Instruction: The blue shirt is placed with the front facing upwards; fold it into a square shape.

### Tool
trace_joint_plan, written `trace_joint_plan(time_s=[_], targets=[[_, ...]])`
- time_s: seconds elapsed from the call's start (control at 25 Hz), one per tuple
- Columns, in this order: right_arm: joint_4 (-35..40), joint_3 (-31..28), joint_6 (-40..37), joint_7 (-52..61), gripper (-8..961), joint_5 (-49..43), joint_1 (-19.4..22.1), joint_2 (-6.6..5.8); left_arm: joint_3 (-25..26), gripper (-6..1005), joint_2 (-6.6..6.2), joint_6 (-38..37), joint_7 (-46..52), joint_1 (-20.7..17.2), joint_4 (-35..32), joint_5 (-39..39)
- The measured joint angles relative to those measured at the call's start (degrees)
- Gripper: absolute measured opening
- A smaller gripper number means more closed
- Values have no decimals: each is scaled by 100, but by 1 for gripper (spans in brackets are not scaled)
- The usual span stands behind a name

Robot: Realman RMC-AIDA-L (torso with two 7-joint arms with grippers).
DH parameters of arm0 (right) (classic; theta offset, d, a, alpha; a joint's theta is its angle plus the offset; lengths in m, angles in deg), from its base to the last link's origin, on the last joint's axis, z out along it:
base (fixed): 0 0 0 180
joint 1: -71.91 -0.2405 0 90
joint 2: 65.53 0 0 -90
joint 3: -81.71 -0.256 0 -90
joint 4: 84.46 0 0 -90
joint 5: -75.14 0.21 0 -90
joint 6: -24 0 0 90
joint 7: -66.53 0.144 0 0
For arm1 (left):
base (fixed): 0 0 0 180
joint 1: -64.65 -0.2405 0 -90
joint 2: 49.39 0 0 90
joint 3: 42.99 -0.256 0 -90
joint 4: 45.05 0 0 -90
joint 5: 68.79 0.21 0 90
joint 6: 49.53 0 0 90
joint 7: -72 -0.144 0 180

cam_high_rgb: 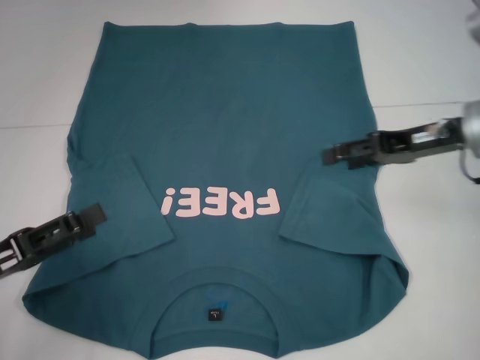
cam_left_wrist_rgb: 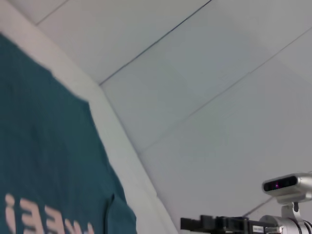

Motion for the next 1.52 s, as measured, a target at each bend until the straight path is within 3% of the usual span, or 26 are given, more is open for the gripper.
trace_joint_plan(time_s=[0.12,0.24,0.4,0.6,0.8,1.04,1.52], targets=[[19,-214,-399,180,741,56,186,-177,-14,950,-77,-110,637,10,-161,258],[24,-413,-657,310,811,84,319,-274,14,950,-138,-73,1424,8,-357,685],[30,-618,-699,319,905,90,433,-278,107,949,-192,330,1924,2,-498,1131],[31,-653,-670,243,924,83,442,-253,72,948,-225,770,1843,71,-522,1586],[31,-659,-665,218,922,77,399,-256,46,947,-251,928,1310,100,-721,1689],[31,-663,-648,218,920,87,401,-263,49,945,-269,1243,1351,109,-863,2360],[31,-699,-588,218,915,93,388,-267,48,942,-244,1509,1391,112,-822,2486]])
